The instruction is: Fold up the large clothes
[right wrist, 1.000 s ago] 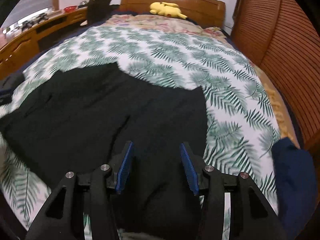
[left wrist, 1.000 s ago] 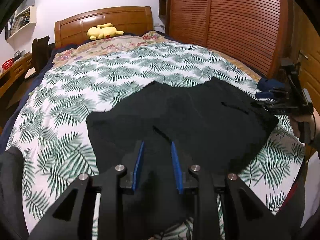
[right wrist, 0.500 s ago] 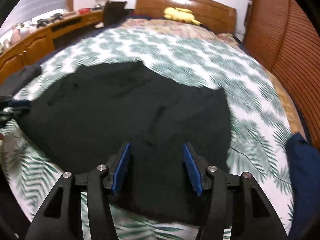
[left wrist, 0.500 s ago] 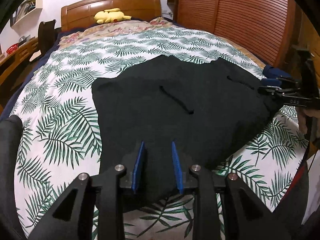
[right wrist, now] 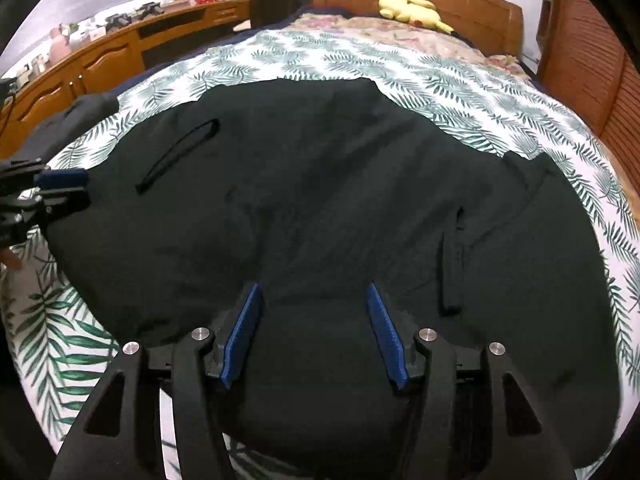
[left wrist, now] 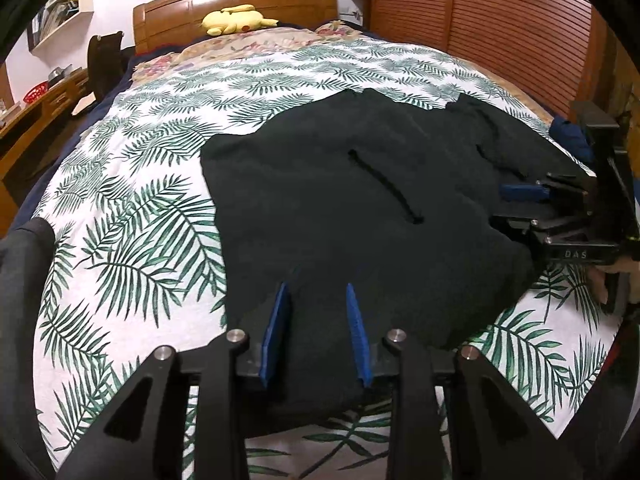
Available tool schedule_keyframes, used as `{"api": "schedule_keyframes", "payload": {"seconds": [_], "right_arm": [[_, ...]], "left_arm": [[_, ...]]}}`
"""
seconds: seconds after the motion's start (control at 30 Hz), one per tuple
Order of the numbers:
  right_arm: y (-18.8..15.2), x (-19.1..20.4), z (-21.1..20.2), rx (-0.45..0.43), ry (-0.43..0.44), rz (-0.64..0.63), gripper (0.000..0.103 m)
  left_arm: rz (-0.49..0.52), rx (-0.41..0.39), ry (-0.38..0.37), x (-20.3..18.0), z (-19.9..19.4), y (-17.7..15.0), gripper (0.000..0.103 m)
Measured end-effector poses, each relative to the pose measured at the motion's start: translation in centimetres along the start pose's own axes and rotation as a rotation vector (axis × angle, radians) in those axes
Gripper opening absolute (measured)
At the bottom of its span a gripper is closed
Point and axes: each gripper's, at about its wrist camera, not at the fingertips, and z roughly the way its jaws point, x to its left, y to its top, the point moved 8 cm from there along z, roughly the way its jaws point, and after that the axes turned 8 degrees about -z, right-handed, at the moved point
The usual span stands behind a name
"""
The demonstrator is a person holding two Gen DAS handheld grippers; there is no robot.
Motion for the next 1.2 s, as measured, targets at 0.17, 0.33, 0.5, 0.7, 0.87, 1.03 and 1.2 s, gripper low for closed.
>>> {"api": "schedule_keyframes", "payload": {"seconds": [0.17,0.33,0.5,0.7,0.87,1.03,1.2], "right_arm": [[-0.1,0.0,-0.1,-0.022,0.010,0.006,0.056],[-0.4,0.1,-0.4,-0.063,0.004,0.008,0.056],[-0.5,0.1,-0.6,-0.081,0.003,0.008,0.056],[-0.4,0.2,-0.8,-0.080,-0.006,-0.001,0.056],[-0.4,0.3,-0.9,-0.084,-0.019,-0.010,0.057],[-0.5,0.3,-1.0,-0.088,-0.021,-0.011,0.058],[-0.5,0.3,-1.0,-0.078,-0.032,-0.020,0.058]], "left_arm": [[-0.049,-0.023,-0.024,1.0,-1.8,-0.1,0.030],[-0.087,-0.028,-0.018,2.2,-3.3,-1.6,0.032],[-0.137,0.026,0.017,3.8,-1.8,-2.9,0.033],[-0.151,0.064,0.072,4.3,-0.5,-4.1,0.039],[-0.159,0.059,0.119,3.8,-0.5,-4.9,0.039],[-0.218,0.020,0.120,4.0,-1.1,-6.0,0.039],[-0.239,0.017,0.118,4.0,-1.2,-6.1,0.039]]}}
